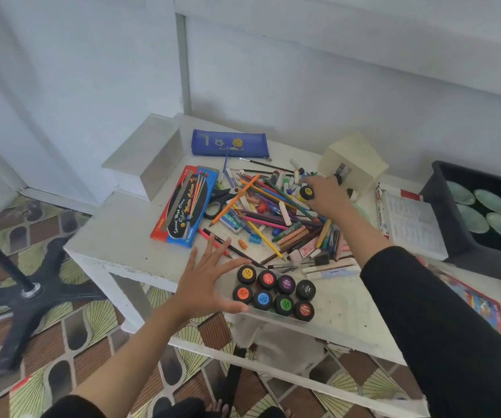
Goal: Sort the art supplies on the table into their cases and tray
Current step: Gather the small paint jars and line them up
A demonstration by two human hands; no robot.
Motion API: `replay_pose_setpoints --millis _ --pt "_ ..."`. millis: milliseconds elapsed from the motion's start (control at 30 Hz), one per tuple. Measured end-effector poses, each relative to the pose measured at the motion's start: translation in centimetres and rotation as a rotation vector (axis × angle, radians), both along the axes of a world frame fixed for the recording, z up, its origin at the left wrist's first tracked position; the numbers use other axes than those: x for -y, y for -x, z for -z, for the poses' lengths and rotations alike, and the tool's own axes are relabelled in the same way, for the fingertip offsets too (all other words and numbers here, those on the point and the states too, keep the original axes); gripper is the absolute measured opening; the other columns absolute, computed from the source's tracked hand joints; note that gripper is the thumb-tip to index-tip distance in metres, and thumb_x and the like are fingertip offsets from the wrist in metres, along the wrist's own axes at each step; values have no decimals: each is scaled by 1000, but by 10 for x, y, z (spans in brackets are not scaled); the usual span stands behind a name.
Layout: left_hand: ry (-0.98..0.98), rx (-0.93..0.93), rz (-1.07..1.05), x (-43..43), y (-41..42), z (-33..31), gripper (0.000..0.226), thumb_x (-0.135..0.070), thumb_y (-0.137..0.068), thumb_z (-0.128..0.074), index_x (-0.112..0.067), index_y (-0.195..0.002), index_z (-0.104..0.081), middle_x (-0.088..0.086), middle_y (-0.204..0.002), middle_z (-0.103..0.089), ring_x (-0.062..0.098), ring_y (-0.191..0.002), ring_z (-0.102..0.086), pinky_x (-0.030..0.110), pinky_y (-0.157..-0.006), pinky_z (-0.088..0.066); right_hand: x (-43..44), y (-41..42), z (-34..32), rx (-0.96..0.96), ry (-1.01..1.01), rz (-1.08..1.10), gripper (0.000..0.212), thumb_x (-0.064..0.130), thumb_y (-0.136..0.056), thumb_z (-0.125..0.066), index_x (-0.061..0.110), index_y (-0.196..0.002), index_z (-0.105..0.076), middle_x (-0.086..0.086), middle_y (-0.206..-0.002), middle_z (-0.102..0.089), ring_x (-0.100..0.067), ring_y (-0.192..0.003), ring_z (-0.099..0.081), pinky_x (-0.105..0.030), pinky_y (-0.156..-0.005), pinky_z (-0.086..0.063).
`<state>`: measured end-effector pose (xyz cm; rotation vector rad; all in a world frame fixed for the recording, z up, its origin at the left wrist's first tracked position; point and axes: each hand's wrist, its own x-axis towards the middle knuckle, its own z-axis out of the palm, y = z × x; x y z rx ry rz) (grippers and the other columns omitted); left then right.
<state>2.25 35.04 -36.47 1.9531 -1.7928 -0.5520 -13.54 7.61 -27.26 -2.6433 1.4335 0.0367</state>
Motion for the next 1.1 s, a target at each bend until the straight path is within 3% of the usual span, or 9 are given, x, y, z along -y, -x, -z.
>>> replay_pose_setpoints --millis 133,233,333,433,533,667,800,967,1100 --pt "24 -13 -10 -1 0 1 79 -99 -48 -33 -81 -121 -7 -16 -157 7 8 -141 29 41 -108 26 -2 -6 10 -50 89 4 44 15 -92 -50 32 -133 -49 -10 -129 -55 -30 -116 -49 -37 -74 -46" --pt "26 10 -7 -1 0 1 80 -99 -49 -33 -81 -121 -4 -16 -156 9 9 -140 30 43 -109 26 -6 -5 18 -12 173 8 40 15 -92 -53 28 -130 -53 -8 -129 -56 -29 -121 -42 -45 -89 -43" --pt "40 25 -13 0 1 1 82 -93 -51 -43 -81 -121 -2 -16 -157 7 9 -141 29 42 -109 26 -15 1 23 140 209 38 38 16 -92 -53 23 -129 -53 -6 -129 -55 -29 -122 -41 -48 -97 -37" --pt "59 16 -13 0 1 2 81 -86 -54 -49 -81 -121 -4 -16 -156 6 10 -142 27 44 -110 24 -31 12 18 382 212 55 36 18 -89 -58 21 -125 -57 -5 -122 -60 -29 -115 -45 -43 -91 -40" --pt "75 19 -16 0 1 1 82 -86 -54 -49 -72 -128 -17 -15 -157 4 11 -142 25 48 -112 20 -55 31 9 538 65 71 32 20 -87 -63 19 -119 -61 0 -108 -62 -20 -101 -51 -32 -85 -41" --pt "74 51 -21 0 1 3 94 -95 -51 -39 -55 -136 -29 -15 -157 3 10 -142 25 48 -112 21 -92 68 -9 488 -197 130 21 26 -84 -68 19 -103 -68 6 -84 -61 -6 -72 -53 -25 -70 -41" --pt "66 70 -11 0 1 4 99 -100 -50 -28 -53 -138 -29 -16 -157 4 10 -142 26 46 -111 23 -120 104 -20 422 -497 208 16 24 -88 -65 12 -98 -67 -7 -81 -68 -15 -69 -66 -31 -67 -57" --pt "0 77 -16 0 2 -4 93 -91 -50 -41 -55 -135 -25 -19 -155 9 9 -141 29 48 -111 21 -142 126 -15 306 -672 231 17 22 -87 -66 8 -95 -67 -10 -78 -70 -20 -69 -70 -31 -69 -59" --pt "-8 74 -13 -1 3 -6 95 -95 -47 -37 -56 -132 -22 -16 -157 6 10 -141 28 50 -111 18 -151 131 -6 221 -747 175 12 22 -84 -69 14 -93 -71 -8 -81 -72 -22 -73 -70 -43 -80 -57"
